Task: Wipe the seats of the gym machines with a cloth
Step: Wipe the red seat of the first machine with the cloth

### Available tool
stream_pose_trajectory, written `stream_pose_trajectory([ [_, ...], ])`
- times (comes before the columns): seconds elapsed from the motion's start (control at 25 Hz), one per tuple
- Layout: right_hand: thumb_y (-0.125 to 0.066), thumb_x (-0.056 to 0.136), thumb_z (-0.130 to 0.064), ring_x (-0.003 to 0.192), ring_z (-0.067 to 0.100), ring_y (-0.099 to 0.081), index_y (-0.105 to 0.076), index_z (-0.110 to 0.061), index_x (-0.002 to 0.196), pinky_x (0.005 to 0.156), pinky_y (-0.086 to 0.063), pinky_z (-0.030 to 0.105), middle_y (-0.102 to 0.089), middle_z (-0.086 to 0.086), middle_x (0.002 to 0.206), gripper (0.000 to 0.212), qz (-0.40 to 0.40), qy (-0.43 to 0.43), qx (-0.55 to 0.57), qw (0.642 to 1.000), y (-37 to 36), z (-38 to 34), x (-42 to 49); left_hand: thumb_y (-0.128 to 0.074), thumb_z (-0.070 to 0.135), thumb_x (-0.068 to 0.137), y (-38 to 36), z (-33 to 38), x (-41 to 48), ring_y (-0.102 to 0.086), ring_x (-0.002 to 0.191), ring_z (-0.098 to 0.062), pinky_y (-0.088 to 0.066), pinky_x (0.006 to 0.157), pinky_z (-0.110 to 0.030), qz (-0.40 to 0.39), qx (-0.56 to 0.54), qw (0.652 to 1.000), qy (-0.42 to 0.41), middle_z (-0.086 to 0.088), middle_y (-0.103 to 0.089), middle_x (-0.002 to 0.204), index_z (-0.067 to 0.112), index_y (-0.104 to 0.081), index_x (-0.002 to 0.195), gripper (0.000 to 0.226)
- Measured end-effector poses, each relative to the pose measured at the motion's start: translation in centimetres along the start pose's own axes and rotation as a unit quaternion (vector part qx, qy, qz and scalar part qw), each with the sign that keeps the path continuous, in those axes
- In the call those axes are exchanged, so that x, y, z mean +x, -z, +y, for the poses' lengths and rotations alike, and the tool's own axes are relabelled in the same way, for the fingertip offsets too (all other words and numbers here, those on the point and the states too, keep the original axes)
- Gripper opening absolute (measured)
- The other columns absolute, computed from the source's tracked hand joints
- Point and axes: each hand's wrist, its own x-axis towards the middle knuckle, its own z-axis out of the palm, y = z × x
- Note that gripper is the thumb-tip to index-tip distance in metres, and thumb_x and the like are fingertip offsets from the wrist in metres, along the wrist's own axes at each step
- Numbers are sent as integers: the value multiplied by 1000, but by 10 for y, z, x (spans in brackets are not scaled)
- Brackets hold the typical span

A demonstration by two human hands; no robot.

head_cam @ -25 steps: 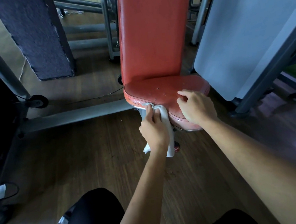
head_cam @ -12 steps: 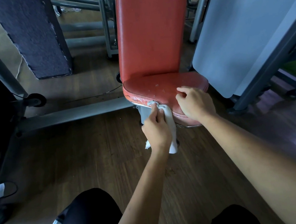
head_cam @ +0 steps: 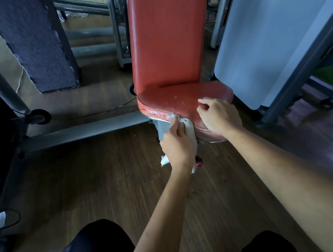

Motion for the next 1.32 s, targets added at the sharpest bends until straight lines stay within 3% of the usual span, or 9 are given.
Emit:
stream_pose_trajectory([
  [0.08,-44,97,-42,128,20,-55,-62,-30,135,109,-44,40,-57,-9,144,44,3,-3,-1,1000,1,-1,1,-51,14,102,0,-3,5,-52,69,-16,-50,77,-38,19,-6,1000,-7,8,-48,59,17,-70,122,28],
  [0.2,-43,97,-43,127,20,-56,-62,-31,135,108,-45,42,-58,-9,142,44,2,-5,-1,1000,0,-1,1,-54,16,101,-3,-7,24,-60,69,-21,-48,72,-34,81,-24,996,23,-16,-71,78,20,-74,117,26],
  [0.4,-44,96,-43,128,19,-55,-62,-31,134,109,-44,42,-58,-10,143,44,5,-7,-2,1000,-1,-1,1,-60,18,99,-6,-17,8,-66,68,-15,-52,72,-33,85,-39,995,16,-7,-76,84,19,-73,119,25],
  [0.56,-45,96,-43,127,20,-56,-63,-32,133,109,-43,41,-59,-10,141,43,6,-8,3,1000,-1,0,3,-68,18,94,-3,-17,29,-72,83,-11,-53,77,-22,136,-82,986,42,2,-78,94,19,-78,110,19],
  [0.76,-45,96,-42,127,21,-56,-63,-32,133,107,-43,41,-59,-11,141,43,14,-3,-1,1000,1,-1,0,-63,18,96,-8,-18,2,-55,52,-1,-45,62,-22,97,-88,991,34,1,-76,79,20,-76,114,22],
  [1.0,-41,98,-42,129,25,-54,-57,-31,140,106,-44,40,-54,-5,147,46,-42,-13,-20,999,11,-9,-3,-66,21,95,6,-14,31,-70,86,-10,-50,78,-16,86,-89,992,28,1,-77,96,19,-76,113,21],
  [1.12,-38,98,-45,122,33,-58,-56,-24,140,100,-48,43,-58,9,142,50,-77,-19,-80,994,13,-21,10,-68,22,93,23,-24,28,-67,80,6,-42,69,0,92,-112,988,47,11,-75,95,19,-77,111,20],
  [1.2,-34,101,-50,133,33,-50,-52,-25,144,109,-38,48,-51,8,149,52,-130,28,-116,984,8,-38,23,-70,27,92,38,-35,36,-63,76,16,-46,74,-3,132,-166,974,80,13,-75,96,21,-77,110,20],
  [1.32,-24,107,-50,154,30,-12,-26,-40,157,123,-6,56,-16,-4,168,51,-233,90,-99,963,-14,-58,40,-72,33,89,60,-36,70,-63,81,13,-51,83,-17,180,-200,960,73,15,-71,94,23,-73,107,21],
])
